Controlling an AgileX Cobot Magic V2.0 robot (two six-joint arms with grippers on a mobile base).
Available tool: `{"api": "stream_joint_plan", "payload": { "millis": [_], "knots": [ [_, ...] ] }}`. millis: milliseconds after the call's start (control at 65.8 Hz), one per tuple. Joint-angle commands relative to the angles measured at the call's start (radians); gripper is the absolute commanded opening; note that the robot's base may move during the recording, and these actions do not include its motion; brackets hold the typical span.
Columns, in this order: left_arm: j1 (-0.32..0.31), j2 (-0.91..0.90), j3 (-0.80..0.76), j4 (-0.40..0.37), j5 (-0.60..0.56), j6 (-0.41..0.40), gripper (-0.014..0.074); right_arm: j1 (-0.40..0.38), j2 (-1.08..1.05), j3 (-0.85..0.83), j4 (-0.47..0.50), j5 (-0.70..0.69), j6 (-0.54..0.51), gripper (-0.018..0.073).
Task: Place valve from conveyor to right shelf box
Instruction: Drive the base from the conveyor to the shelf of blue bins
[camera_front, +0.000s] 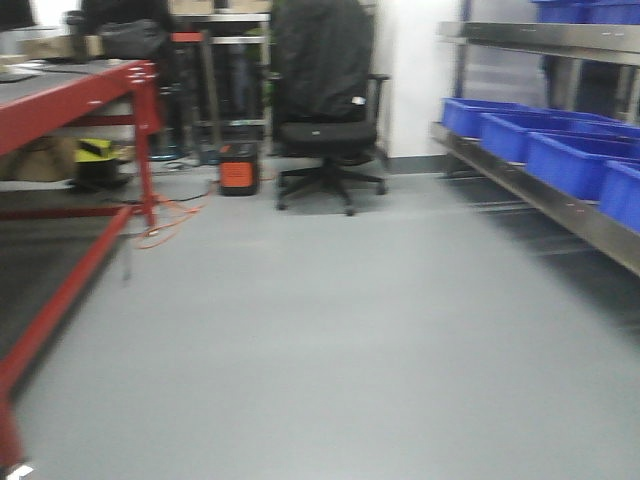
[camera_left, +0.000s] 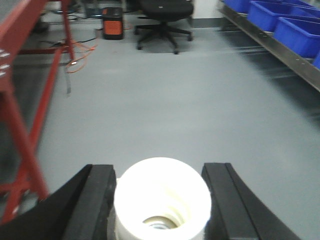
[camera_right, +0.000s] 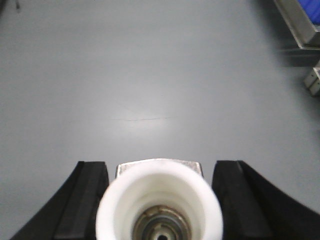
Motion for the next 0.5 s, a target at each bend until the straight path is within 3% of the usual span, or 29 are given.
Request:
{"api": "stream_joint_plan", "payload": {
  "millis": [0,486],
  "knots": [
    [-0.004,-0.005,-0.003,-0.009,-0.052,-0.007,-0.0111,0.001,-0.009,-0.008,-0.007,-0.070,-0.004,-0.0162],
    [-0.004,-0.005,-0.003,-0.009,-0.052,-0.007,-0.0111,0.001,-0.009,-0.008,-0.007,-0.070,-0.004,-0.0162]
  ]
}}
